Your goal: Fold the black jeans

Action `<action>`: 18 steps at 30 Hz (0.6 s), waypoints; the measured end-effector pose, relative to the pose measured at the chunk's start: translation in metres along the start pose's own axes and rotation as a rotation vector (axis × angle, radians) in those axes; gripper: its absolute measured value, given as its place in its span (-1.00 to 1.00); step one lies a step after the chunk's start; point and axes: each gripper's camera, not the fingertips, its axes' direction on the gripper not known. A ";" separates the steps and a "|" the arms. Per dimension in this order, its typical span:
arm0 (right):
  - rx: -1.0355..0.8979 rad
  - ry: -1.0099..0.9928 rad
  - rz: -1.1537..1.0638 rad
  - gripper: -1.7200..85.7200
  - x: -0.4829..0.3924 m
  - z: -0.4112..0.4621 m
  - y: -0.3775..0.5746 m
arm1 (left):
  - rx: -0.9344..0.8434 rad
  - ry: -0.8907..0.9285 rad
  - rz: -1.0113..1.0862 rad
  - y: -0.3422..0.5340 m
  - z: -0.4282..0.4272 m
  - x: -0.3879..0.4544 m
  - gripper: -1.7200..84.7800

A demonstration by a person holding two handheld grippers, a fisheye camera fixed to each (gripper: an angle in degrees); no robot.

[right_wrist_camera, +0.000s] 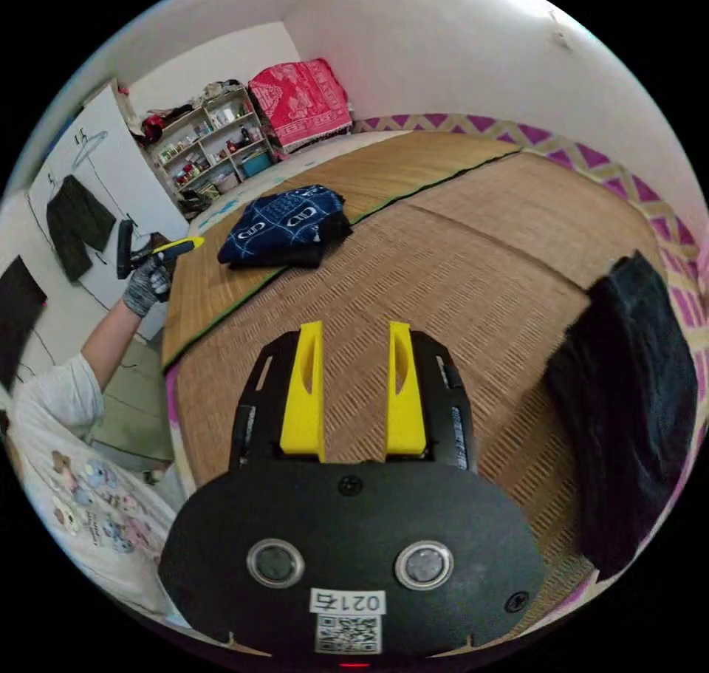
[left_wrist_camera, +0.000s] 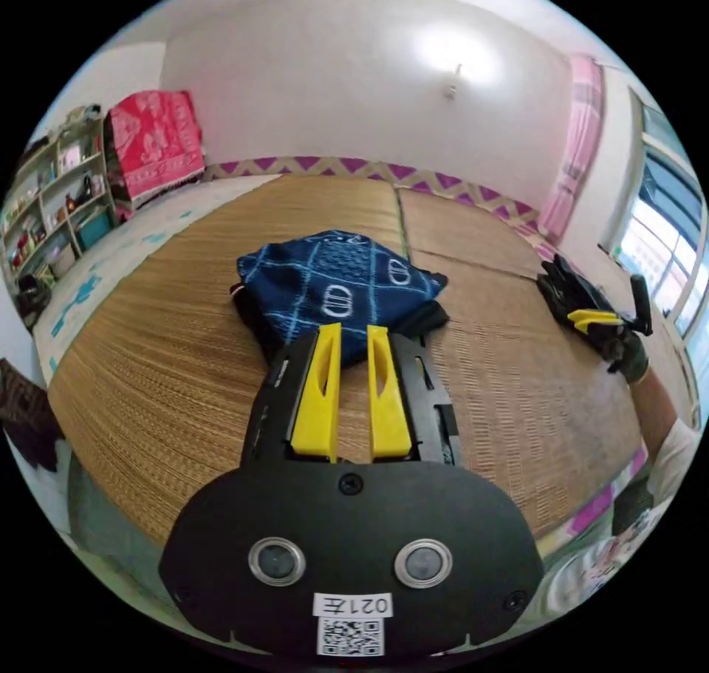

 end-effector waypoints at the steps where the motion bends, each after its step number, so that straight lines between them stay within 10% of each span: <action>1: 0.034 0.080 -0.004 -0.69 0.004 -0.012 0.020 | -0.001 0.006 0.002 0.005 0.000 0.009 -0.91; 10: 0.048 0.582 -0.096 -0.65 0.050 -0.017 0.057 | -0.033 0.229 0.106 0.062 0.030 0.126 -0.93; 18: -0.072 0.610 -0.252 -0.63 0.050 0.053 -0.009 | -0.082 0.281 0.142 0.096 0.077 0.167 -0.92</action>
